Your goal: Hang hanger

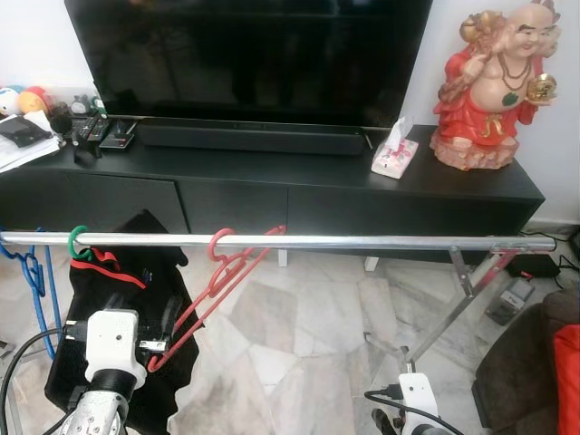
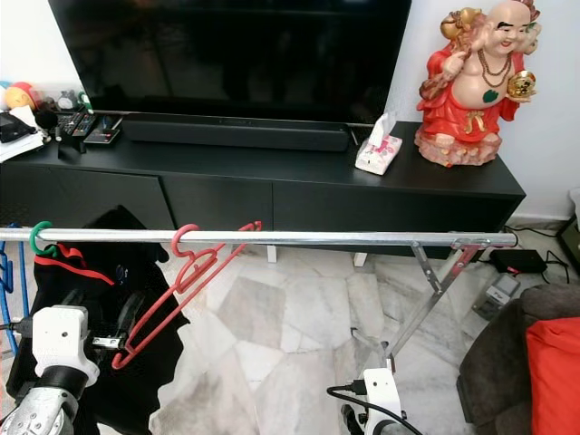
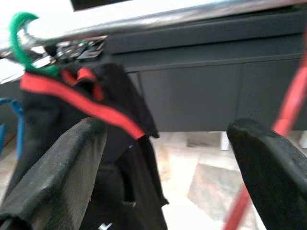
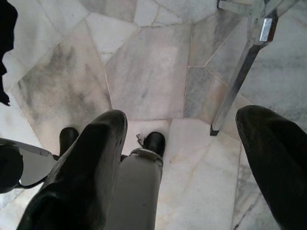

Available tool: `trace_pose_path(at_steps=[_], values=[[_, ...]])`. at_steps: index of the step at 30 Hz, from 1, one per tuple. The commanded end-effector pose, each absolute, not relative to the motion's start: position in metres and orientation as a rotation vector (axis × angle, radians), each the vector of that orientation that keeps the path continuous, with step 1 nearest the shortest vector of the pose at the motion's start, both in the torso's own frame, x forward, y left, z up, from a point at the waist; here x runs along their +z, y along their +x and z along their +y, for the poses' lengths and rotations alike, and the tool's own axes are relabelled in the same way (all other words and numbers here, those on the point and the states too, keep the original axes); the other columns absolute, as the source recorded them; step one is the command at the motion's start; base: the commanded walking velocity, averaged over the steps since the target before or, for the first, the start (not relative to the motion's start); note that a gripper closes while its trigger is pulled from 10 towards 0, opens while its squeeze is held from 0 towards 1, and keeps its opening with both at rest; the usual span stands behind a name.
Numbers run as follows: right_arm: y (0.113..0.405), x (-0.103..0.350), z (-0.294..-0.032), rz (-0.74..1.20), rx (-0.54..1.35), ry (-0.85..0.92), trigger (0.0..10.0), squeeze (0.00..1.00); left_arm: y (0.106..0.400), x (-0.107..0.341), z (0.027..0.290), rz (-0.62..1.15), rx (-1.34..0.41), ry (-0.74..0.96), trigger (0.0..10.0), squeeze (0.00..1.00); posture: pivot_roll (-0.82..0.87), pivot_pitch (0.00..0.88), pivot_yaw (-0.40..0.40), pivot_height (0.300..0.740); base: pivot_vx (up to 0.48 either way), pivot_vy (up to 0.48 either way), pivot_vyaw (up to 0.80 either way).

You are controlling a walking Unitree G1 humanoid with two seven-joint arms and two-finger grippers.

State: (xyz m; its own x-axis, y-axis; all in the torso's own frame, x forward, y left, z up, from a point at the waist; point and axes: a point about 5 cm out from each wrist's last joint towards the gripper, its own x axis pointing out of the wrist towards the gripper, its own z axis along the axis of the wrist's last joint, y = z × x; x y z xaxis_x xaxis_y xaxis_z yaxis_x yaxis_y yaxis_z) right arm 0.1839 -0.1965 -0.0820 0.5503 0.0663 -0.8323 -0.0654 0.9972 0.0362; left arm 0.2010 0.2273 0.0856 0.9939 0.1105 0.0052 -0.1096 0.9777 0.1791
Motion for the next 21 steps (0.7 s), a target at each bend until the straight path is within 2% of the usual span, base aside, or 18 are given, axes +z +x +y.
trace_pose_path(at_steps=[1,9,16,21], values=[[0.183,-0.082,-0.198,0.992,0.080,-0.008,10.0,0.00,0.199,0.085,0.230,0.002,0.131,0.182,10.0,0.00,0.04,0.000,-0.023,0.716,0.000,0.000,0.00],[0.184,-0.082,-0.198,0.990,0.079,-0.008,10.0,0.00,0.202,0.081,0.201,-0.001,0.008,0.190,10.0,0.00,0.04,0.000,-0.025,0.716,0.000,0.000,0.00],[0.184,-0.082,-0.197,0.989,0.073,-0.004,10.0,0.00,0.208,0.084,0.194,-0.021,0.000,0.172,10.0,0.00,0.03,0.000,-0.024,0.716,0.000,0.000,0.00],[0.184,-0.082,-0.197,0.989,0.071,-0.002,10.0,0.00,0.209,0.085,0.193,-0.025,-0.009,0.172,10.0,0.00,0.03,0.000,-0.023,0.716,-0.289,0.000,0.00]])
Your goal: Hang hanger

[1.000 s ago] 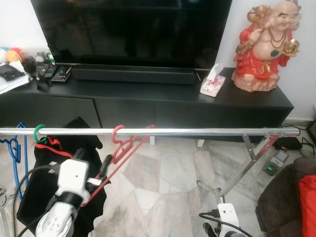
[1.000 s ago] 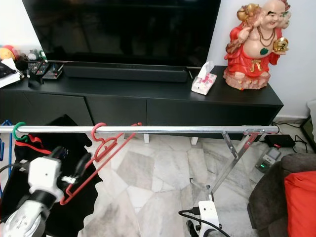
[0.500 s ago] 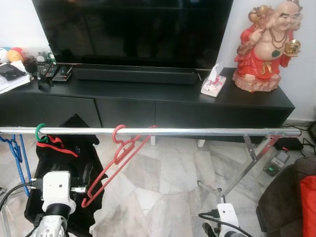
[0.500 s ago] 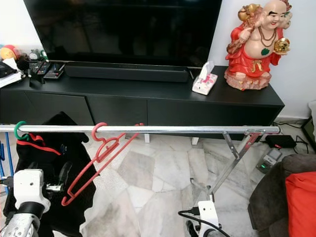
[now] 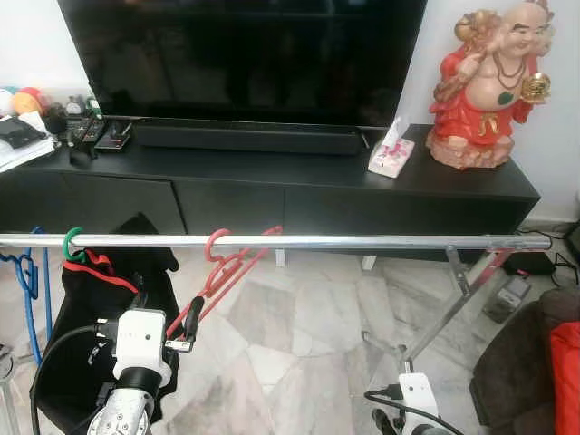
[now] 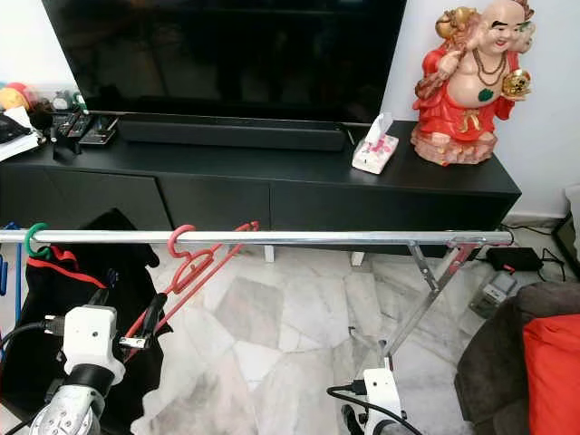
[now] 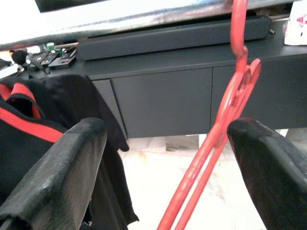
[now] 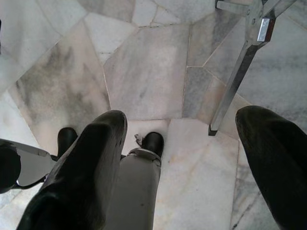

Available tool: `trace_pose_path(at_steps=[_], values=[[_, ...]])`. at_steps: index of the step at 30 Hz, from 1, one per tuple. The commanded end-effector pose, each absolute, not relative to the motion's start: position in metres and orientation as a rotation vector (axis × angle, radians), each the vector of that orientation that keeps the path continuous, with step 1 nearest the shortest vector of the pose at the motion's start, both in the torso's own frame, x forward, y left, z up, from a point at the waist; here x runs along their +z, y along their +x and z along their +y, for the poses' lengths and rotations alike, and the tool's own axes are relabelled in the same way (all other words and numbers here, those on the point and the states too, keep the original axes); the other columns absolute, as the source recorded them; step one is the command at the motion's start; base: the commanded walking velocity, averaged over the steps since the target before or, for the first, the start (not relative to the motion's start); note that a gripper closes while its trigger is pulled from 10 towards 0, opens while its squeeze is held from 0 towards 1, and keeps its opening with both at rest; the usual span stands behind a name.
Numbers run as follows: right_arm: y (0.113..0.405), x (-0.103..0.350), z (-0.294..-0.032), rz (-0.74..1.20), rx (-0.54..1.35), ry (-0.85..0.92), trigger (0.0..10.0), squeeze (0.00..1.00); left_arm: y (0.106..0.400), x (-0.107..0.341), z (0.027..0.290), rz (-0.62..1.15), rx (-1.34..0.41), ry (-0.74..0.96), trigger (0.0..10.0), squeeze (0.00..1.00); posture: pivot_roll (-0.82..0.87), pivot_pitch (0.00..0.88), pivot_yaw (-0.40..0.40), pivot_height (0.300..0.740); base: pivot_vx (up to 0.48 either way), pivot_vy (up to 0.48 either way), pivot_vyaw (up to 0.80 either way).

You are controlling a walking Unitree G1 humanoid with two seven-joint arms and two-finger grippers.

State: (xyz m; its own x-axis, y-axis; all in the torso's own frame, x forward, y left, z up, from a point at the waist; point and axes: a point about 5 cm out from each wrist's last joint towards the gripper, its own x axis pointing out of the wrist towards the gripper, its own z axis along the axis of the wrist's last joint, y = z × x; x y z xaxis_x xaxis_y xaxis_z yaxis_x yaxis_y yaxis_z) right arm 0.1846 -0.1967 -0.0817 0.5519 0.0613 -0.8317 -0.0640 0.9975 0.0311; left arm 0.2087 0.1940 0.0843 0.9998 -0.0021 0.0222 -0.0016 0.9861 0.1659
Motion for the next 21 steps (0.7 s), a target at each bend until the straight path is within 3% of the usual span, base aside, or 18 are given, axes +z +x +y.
trace_pose_path(at_steps=[1,21], values=[[0.1838,-0.0821,-0.1973,0.989,0.070,-0.001,10.0,0.00,0.2086,0.0847,0.1928,-0.027,-0.008,0.174,10.0,0.00,0.03,0.000,-0.021,0.716,-0.292,0.000,0.00],[0.1840,-0.0820,-0.1972,0.989,0.071,-0.001,10.0,0.00,0.2112,0.0883,0.1898,-0.046,-0.015,0.174,10.0,0.00,0.03,0.000,-0.024,0.716,-0.298,0.000,0.00]])
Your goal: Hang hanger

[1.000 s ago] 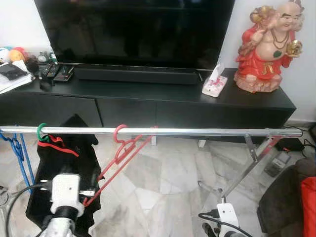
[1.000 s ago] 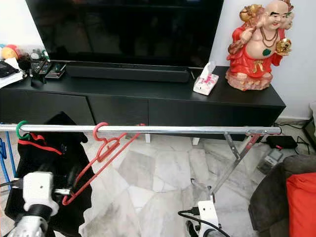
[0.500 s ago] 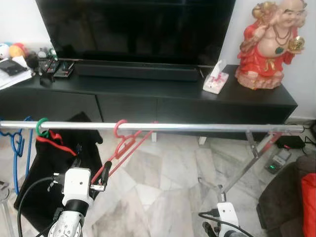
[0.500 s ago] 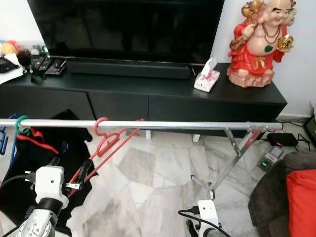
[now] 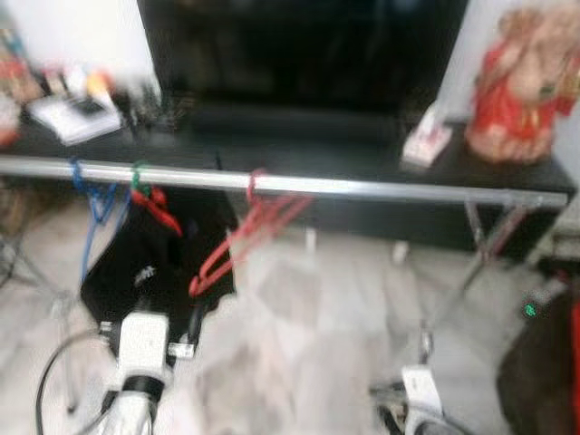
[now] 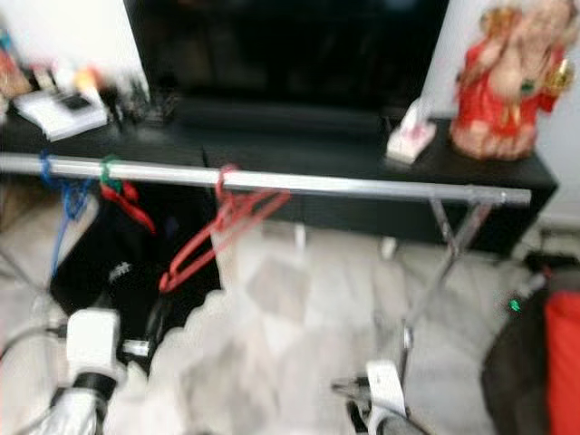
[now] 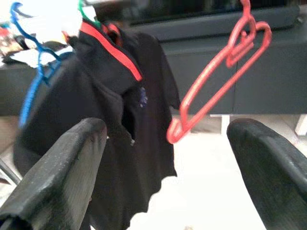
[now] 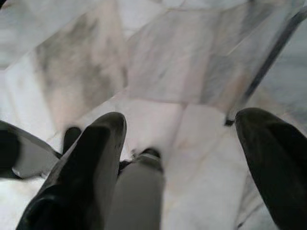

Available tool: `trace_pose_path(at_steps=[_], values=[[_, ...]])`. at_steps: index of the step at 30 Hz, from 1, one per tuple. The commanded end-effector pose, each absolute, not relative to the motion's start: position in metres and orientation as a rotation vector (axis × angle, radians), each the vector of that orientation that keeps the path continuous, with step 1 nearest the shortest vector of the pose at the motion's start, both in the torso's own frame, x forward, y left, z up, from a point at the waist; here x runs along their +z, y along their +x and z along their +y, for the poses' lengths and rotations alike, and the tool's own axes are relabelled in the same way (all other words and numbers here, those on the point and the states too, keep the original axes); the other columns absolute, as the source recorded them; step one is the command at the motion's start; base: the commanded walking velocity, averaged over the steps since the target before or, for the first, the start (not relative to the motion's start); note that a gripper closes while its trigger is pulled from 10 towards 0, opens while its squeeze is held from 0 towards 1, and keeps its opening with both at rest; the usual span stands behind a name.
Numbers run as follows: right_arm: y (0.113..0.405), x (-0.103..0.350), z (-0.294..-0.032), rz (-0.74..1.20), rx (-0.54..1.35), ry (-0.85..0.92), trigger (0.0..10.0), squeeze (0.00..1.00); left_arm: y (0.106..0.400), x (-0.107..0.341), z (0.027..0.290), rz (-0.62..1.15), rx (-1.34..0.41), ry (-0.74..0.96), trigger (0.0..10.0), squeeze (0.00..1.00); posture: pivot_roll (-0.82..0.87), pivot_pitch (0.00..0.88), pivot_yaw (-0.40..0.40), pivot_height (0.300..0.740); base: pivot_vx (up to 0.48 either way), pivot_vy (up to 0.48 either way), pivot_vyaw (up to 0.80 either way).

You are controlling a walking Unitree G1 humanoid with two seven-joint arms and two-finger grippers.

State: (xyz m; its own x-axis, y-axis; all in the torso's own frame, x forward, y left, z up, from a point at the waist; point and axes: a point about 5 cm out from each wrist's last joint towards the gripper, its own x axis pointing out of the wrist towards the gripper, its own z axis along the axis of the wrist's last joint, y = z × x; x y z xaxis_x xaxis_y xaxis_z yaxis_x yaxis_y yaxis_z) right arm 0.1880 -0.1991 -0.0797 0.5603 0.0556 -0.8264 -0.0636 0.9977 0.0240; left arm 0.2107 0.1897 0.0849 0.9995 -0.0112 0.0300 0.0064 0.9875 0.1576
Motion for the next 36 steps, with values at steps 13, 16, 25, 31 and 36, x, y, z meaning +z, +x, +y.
trace_pose_path(at_steps=[13,16,25,31,36], values=[[0.184,-0.082,-0.197,0.989,0.072,-0.001,10.0,0.00,0.211,0.064,0.200,0.076,0.032,0.172,10.0,0.00,0.03,0.000,-0.024,0.716,-0.233,0.000,0.00],[0.184,-0.082,-0.197,0.989,0.073,-0.001,10.0,0.00,0.213,0.044,0.203,0.179,0.031,0.171,10.0,0.00,0.04,0.000,-0.026,0.716,0.000,0.000,0.00],[0.184,-0.082,-0.196,0.988,0.071,0.001,10.0,0.00,0.224,-0.020,0.198,0.511,-0.074,0.156,10.0,0.00,0.03,0.000,-0.026,0.716,0.000,0.000,0.00],[0.184,-0.082,-0.195,0.986,0.064,0.007,10.0,0.00,0.226,-0.040,0.208,0.627,0.019,0.059,10.0,0.00,0.02,0.000,-0.015,0.716,0.000,0.000,0.00],[0.184,-0.082,-0.195,0.988,0.066,0.006,10.0,0.00,0.208,-0.061,0.213,0.780,0.093,0.039,10.0,0.00,0.02,0.000,-0.018,0.716,0.000,0.000,0.00]])
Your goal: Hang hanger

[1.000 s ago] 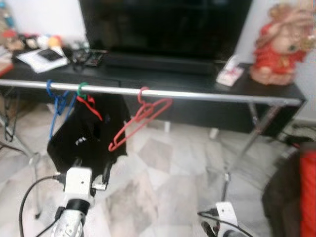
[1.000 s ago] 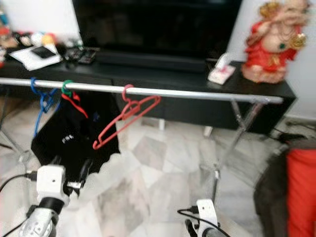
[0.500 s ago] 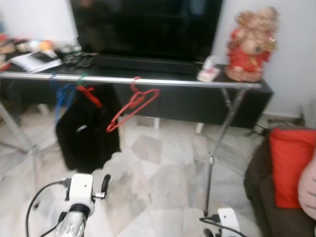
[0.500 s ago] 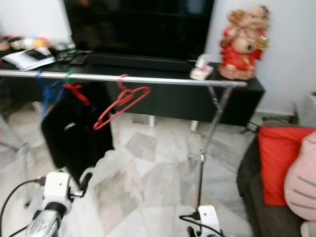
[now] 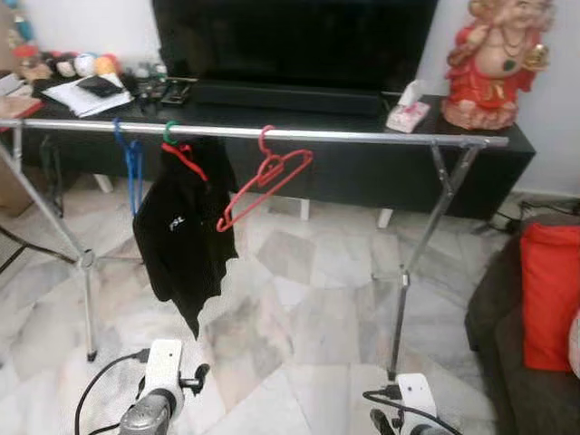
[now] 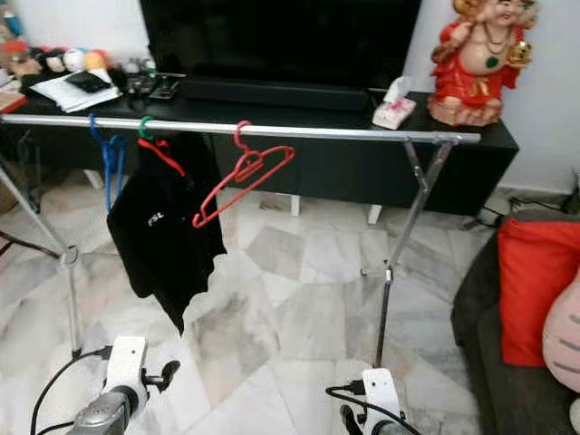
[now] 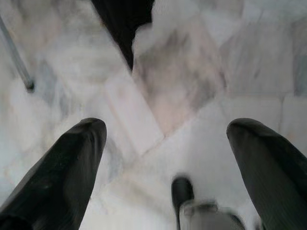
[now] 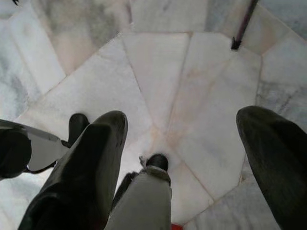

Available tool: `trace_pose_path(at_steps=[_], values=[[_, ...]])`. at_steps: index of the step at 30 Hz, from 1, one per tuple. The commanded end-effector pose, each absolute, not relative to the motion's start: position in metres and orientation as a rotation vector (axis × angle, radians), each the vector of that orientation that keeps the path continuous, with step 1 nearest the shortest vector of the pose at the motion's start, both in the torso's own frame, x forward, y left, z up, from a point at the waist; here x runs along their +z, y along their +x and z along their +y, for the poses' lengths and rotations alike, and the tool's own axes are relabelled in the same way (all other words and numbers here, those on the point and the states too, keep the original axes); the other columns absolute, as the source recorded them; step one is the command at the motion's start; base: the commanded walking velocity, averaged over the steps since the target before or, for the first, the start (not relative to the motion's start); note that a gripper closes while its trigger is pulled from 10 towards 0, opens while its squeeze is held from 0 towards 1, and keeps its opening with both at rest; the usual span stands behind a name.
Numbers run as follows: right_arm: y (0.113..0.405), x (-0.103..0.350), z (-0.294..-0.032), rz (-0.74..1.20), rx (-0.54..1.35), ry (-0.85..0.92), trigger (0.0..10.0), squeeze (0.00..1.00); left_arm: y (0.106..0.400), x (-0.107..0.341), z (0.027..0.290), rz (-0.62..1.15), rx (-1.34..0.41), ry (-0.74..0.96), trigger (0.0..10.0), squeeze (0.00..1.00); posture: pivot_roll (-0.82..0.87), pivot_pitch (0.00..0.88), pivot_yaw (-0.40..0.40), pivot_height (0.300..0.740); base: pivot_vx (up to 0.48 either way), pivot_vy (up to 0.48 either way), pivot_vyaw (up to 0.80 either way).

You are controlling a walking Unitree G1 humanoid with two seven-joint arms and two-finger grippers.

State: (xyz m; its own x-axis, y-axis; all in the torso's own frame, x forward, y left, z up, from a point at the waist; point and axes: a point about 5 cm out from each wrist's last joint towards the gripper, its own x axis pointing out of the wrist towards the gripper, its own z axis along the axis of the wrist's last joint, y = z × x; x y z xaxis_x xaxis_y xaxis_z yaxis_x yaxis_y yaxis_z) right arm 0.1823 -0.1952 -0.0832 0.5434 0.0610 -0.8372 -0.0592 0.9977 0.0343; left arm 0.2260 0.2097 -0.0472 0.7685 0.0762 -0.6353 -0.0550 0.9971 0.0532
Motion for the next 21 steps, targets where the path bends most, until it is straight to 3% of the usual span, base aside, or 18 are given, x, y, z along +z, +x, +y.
trace_pose_path(at_steps=[1,21], values=[[0.184,-0.083,-0.194,0.988,0.067,0.007,10.0,0.00,0.198,-0.069,0.212,0.843,0.097,0.045,10.0,0.00,0.01,0.000,-0.009,0.716,0.000,0.000,0.00],[0.181,-0.084,-0.196,0.987,0.046,0.021,10.0,0.00,0.180,-0.082,0.204,0.915,0.136,-0.016,10.0,0.00,-0.01,0.000,-0.015,0.716,0.000,0.000,0.00]])
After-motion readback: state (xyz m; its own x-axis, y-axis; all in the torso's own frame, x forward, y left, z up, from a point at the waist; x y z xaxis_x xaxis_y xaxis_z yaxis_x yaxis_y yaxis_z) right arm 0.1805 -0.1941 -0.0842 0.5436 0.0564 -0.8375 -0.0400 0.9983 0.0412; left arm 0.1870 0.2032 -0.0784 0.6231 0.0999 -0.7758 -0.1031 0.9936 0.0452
